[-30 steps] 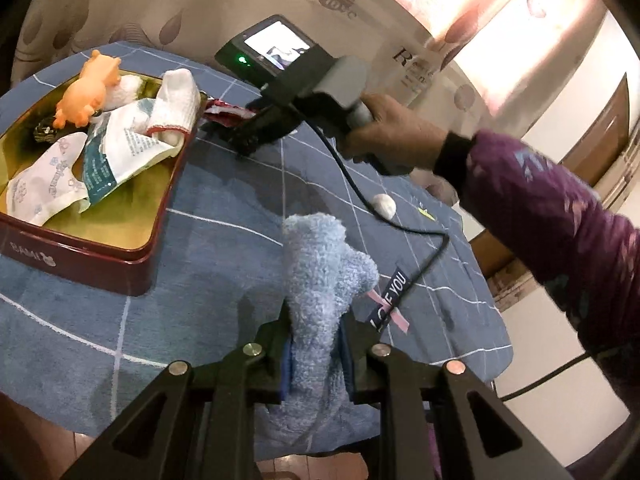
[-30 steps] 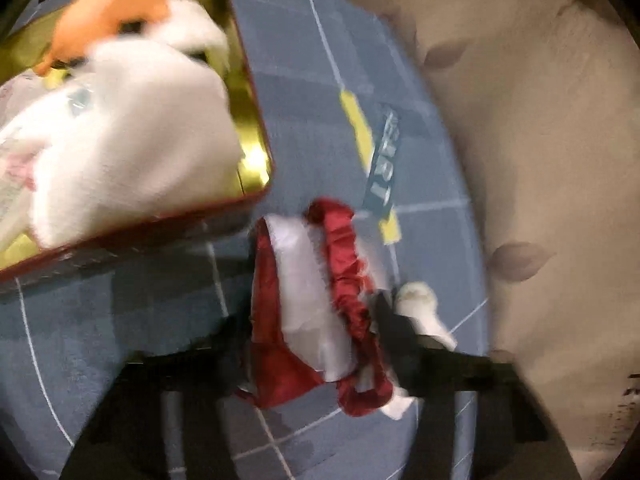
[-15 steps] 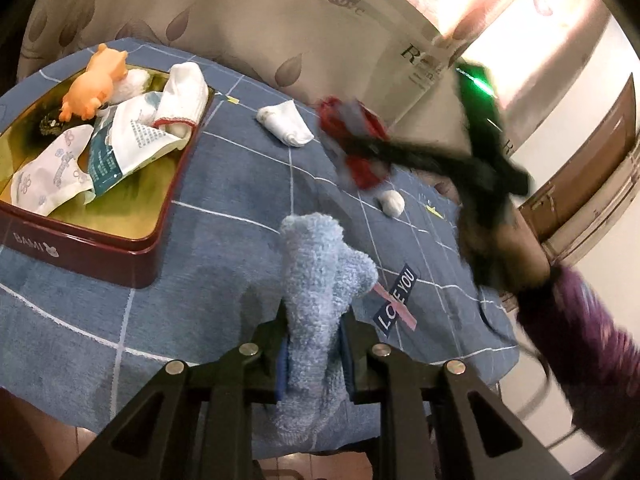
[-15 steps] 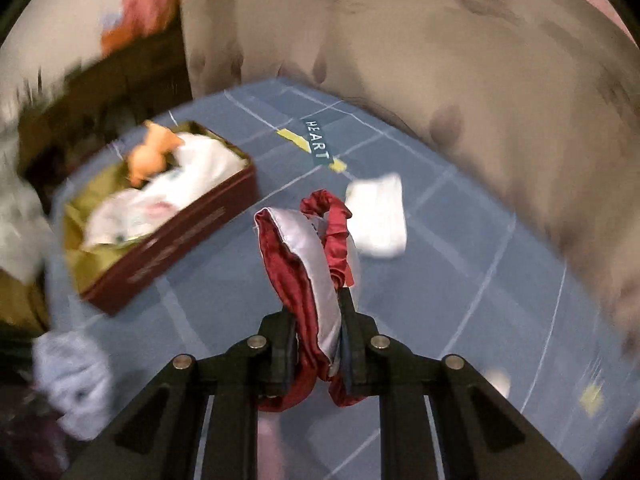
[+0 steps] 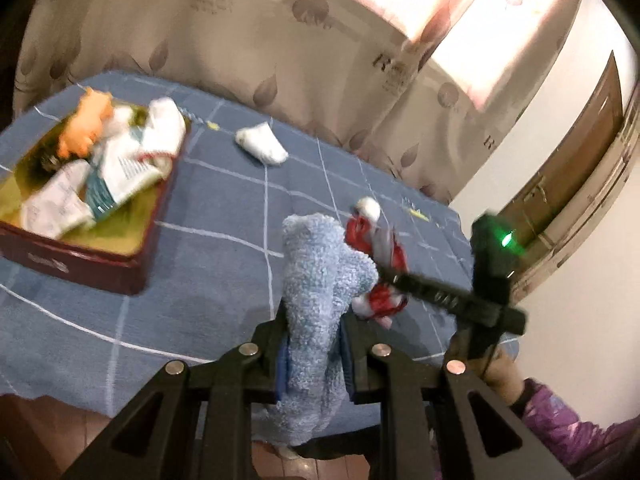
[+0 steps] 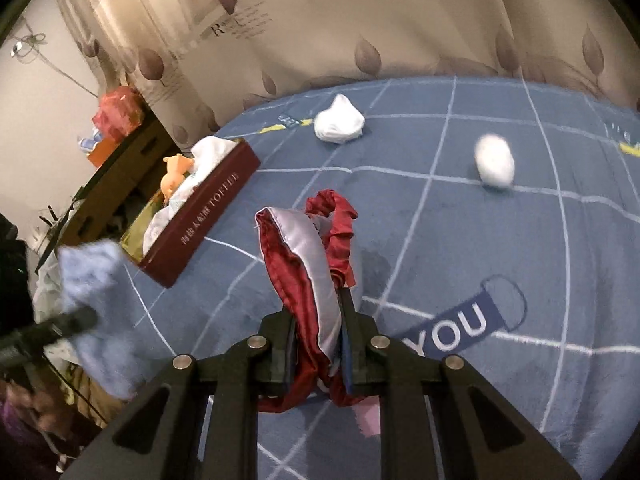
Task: Organize soft objects
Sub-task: 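Lower the blue sock into the tin while the right gripper lifts the red cloth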
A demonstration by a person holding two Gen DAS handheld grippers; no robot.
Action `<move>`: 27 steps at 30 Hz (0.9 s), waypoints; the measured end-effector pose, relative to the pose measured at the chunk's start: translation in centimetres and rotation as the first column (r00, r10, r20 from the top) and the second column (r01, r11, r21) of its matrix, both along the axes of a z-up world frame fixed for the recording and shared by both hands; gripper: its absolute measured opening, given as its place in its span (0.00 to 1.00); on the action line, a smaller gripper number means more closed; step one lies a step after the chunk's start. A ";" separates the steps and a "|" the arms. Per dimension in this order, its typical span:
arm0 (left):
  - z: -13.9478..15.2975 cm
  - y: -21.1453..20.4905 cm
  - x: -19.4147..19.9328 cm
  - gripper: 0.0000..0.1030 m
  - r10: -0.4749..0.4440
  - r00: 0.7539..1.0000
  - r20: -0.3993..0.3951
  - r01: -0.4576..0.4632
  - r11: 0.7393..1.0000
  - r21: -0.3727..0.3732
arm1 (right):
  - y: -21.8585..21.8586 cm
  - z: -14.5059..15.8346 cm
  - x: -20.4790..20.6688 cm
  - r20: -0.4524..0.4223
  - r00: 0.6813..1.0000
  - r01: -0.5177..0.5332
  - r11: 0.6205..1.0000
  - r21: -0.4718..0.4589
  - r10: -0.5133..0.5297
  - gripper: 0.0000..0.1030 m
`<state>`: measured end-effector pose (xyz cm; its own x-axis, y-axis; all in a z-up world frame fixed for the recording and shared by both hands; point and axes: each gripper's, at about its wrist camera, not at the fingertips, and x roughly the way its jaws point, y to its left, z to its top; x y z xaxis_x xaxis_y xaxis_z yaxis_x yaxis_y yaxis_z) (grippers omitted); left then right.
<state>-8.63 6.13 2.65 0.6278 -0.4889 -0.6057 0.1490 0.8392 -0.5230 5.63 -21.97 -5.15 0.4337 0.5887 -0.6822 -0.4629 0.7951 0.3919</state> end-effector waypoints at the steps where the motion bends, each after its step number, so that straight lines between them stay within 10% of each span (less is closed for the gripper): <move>1: 0.6 0.7 -0.2 0.19 0.011 1.000 0.005 -0.011 1.000 -0.016 | -0.1 -0.4 0.0 0.004 1.000 0.004 1.000 -0.005 -0.004 0.15; 12: 5.5 9.5 2.4 0.19 0.159 0.987 0.010 -0.159 0.985 0.067 | -0.9 -1.2 -0.3 0.022 0.999 0.027 0.999 0.041 -0.028 0.16; 27: -0.2 12.4 10.2 0.19 0.273 0.961 -0.046 -0.272 0.962 0.039 | -0.8 -1.3 -0.5 0.024 0.999 0.024 0.999 0.044 -0.025 0.17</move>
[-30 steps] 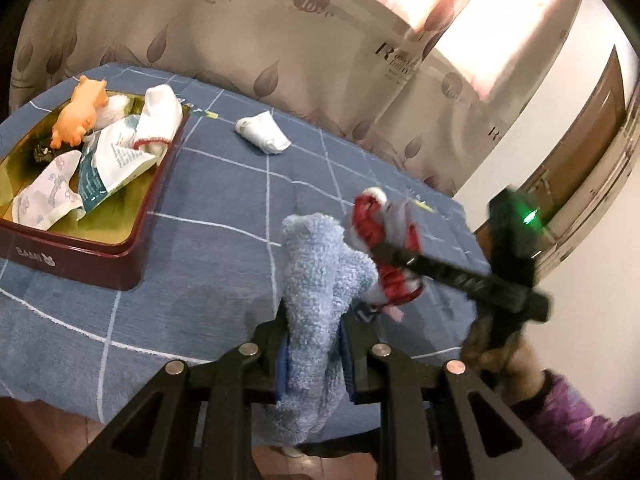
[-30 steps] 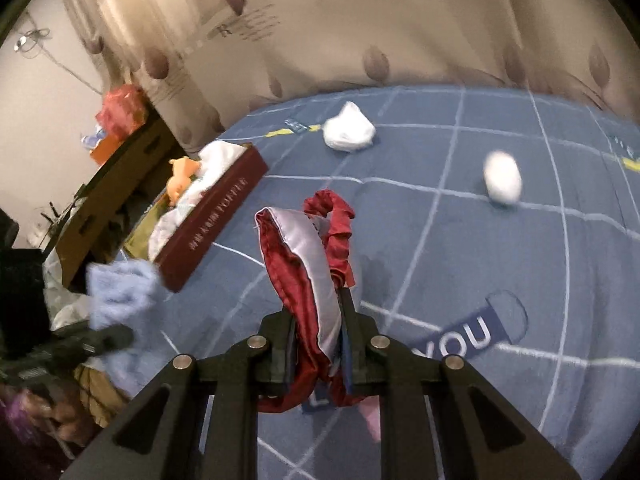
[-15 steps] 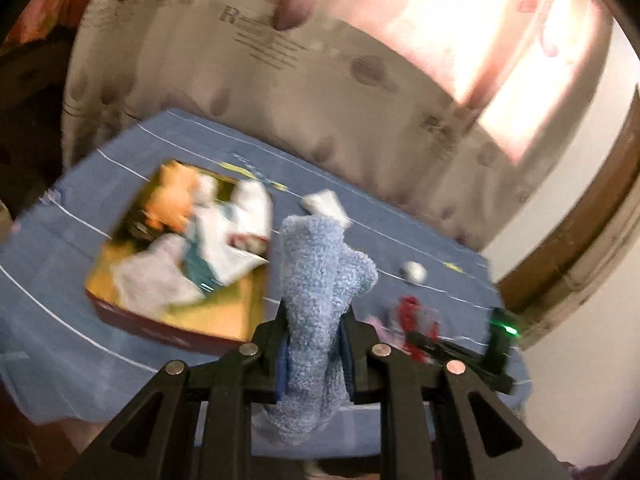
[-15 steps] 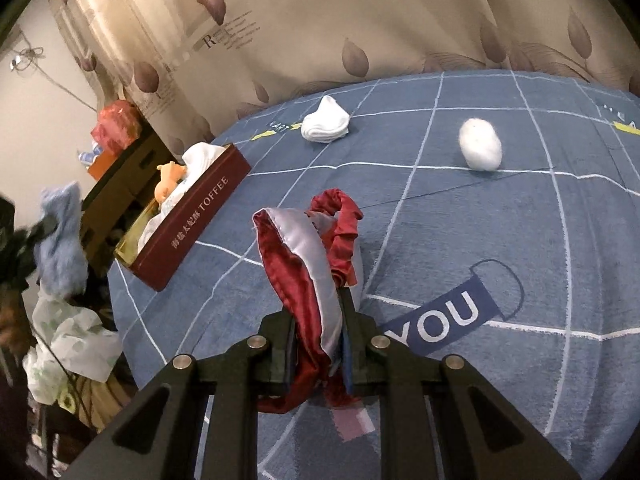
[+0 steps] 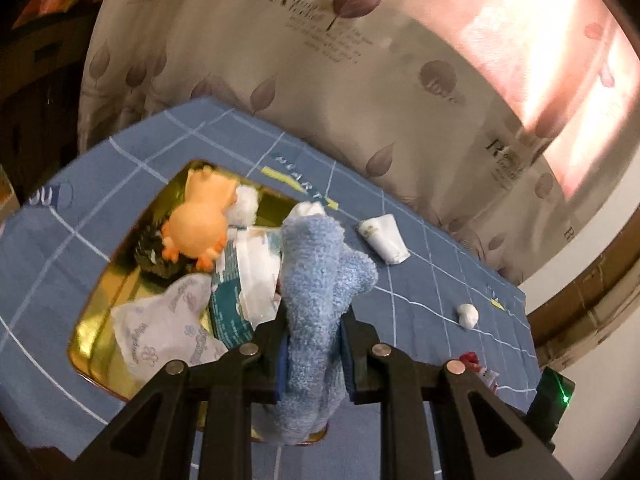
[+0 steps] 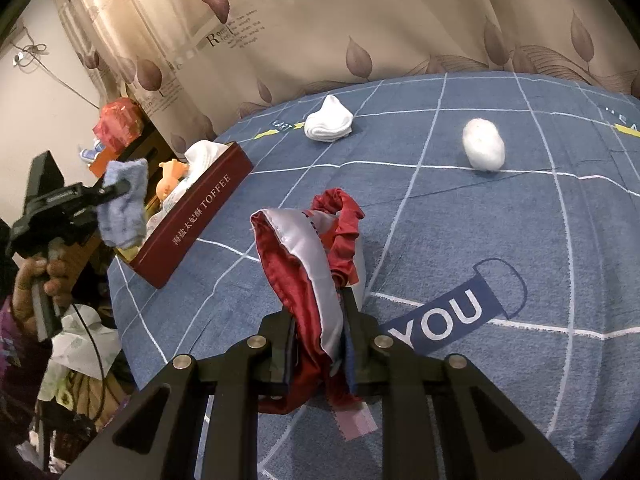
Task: Organize soft objects
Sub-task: 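Lower the blue sock into the tin while the right gripper lifts the red cloth, then carry the red-white cloth into the tin and release it with the right gripper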
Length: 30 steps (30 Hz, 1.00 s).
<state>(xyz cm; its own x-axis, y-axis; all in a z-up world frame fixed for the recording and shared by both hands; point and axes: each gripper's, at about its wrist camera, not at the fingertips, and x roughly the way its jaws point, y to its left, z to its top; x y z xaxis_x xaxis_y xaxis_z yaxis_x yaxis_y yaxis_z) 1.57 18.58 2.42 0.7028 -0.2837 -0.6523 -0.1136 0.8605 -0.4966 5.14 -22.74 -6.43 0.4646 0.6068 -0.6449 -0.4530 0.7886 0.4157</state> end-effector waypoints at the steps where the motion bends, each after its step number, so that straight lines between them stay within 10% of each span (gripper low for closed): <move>1: -0.5 0.1 0.0 0.19 0.009 1.000 -0.006 -0.009 1.000 -0.007 | 0.0 0.0 0.0 -0.001 1.000 -0.001 1.000 0.001 0.001 0.18; 10: -4.0 0.9 0.3 0.28 0.025 0.998 -0.050 -0.026 0.999 -0.036 | 0.1 -0.1 0.2 -0.012 1.000 -0.007 1.000 0.000 0.007 0.18; 15: -4.3 1.0 0.4 0.58 0.007 0.999 -0.043 -0.010 0.998 -0.067 | 0.1 -0.2 0.3 -0.015 1.000 -0.008 1.000 -0.007 0.008 0.19; 30: 0.6 0.3 -9.4 0.73 0.304 0.950 0.066 -0.311 0.927 0.208 | 0.6 -0.2 0.2 -0.007 1.000 -0.008 0.999 -0.041 0.008 0.20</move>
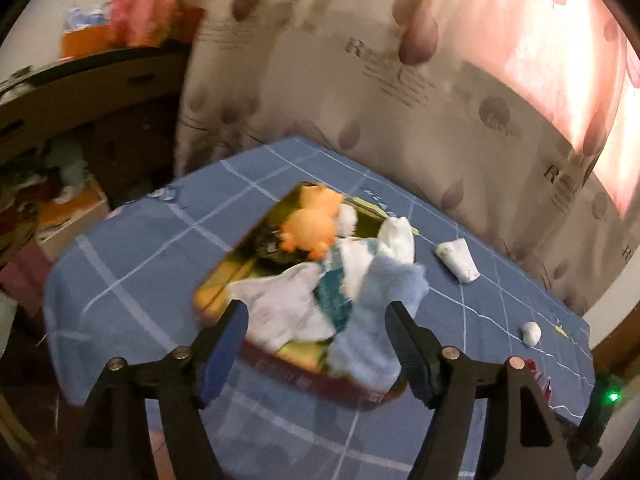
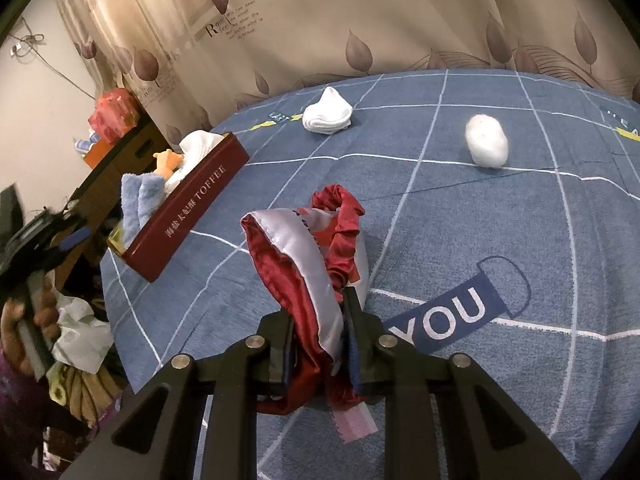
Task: Organize soft objects
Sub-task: 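Carry the red-white cloth into the tin and release it with the right gripper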
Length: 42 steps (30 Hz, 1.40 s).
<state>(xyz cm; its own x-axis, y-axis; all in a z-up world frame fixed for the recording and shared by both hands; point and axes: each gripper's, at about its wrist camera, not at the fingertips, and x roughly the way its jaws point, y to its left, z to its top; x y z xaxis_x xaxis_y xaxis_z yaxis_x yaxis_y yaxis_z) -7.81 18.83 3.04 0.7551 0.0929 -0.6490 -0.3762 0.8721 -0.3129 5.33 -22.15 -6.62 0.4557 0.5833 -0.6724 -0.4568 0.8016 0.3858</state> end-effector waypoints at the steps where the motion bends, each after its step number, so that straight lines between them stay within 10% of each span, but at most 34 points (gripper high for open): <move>1: -0.1 0.0 -1.0 0.73 0.015 1.000 0.002 -0.015 1.000 -0.006 | 0.0 0.0 0.0 0.000 1.000 0.001 1.000 -0.002 -0.001 0.20; 18: -0.2 -2.4 -5.5 0.73 -0.041 0.993 -0.112 0.058 0.987 0.151 | 0.8 3.0 -0.6 -0.050 0.998 -0.017 0.994 0.104 0.023 0.20; 30: 0.4 -0.4 -5.9 0.73 0.007 0.997 -0.083 0.002 0.994 0.108 | 18.3 11.7 -2.1 0.043 0.923 -0.382 0.898 0.219 0.382 0.20; 42: -0.3 -0.4 -5.2 0.73 -0.021 0.994 -0.110 0.035 0.992 0.120 | 32.5 6.0 3.1 -0.132 0.889 -0.422 0.896 0.140 0.439 0.21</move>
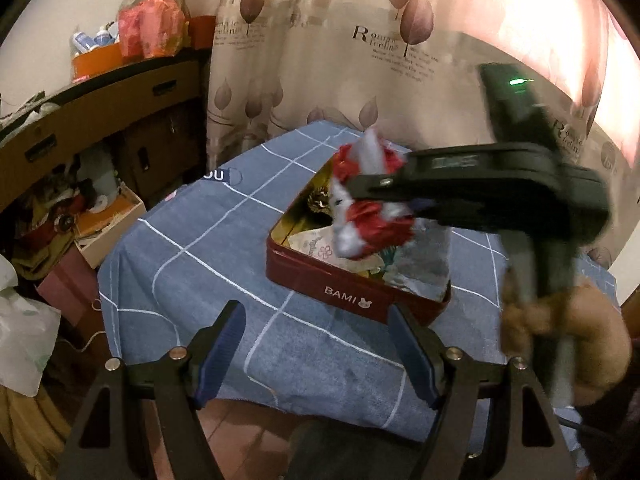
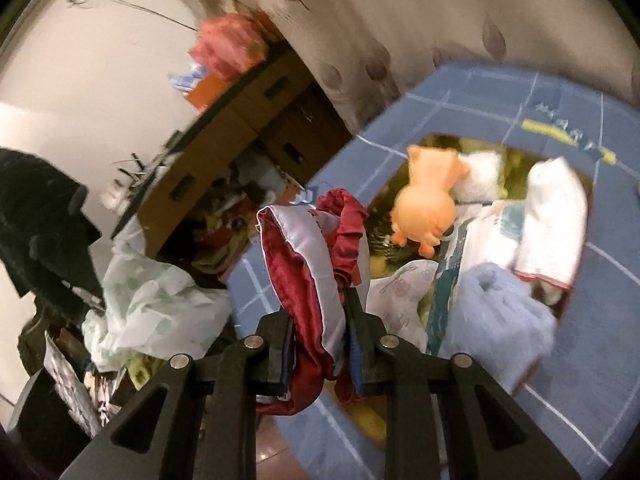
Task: Organize soft objects
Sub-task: 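Carry the red-white cloth into the tin and release it with the right gripper, then move the left gripper toward the white sock on the bedspread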
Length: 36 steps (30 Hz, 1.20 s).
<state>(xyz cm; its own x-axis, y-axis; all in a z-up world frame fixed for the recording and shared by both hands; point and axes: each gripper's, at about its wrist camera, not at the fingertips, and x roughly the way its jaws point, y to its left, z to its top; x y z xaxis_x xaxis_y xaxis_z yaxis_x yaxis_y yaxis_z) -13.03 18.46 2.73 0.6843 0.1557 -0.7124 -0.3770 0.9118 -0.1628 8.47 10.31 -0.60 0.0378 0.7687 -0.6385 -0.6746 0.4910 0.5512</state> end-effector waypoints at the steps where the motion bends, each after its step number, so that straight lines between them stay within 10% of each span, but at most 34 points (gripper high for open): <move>1: -0.1 0.1 0.0 0.73 0.000 1.000 0.000 0.000 1.000 -0.009 | 0.6 -0.8 0.5 -0.020 1.000 0.006 1.000 -0.007 -0.007 0.21; 10: -1.0 1.3 0.4 0.73 0.006 1.000 -0.029 -0.009 0.996 -0.085 | 2.5 -2.1 1.2 0.031 0.999 0.011 0.997 -0.082 -0.009 0.26; 15: -1.3 0.8 0.5 0.73 -0.012 0.999 -0.051 0.007 0.995 -0.098 | 2.5 -1.6 1.4 0.092 0.995 0.036 0.993 -0.111 -0.026 0.47; 27: -1.2 0.6 0.5 0.73 -0.022 0.999 -0.046 0.018 0.996 -0.090 | -2.6 3.0 1.3 0.144 0.980 0.131 0.989 0.069 -0.140 0.61; 30: -1.1 0.2 0.4 0.73 -0.031 0.999 -0.039 0.028 0.997 -0.075 | -6.6 4.6 -1.1 0.297 0.923 0.236 0.970 0.061 -0.243 0.71; 33: -0.9 -0.3 0.4 0.73 -0.041 0.999 -0.036 0.039 0.998 -0.052 | -12.8 4.1 -4.2 0.470 0.799 0.415 0.910 0.017 -0.374 0.95; 36: -0.8 -0.7 0.4 0.73 -0.052 0.998 -0.034 0.051 0.998 -0.035 | -19.2 2.4 -5.7 0.556 0.703 0.563 0.825 -0.054 -0.443 0.96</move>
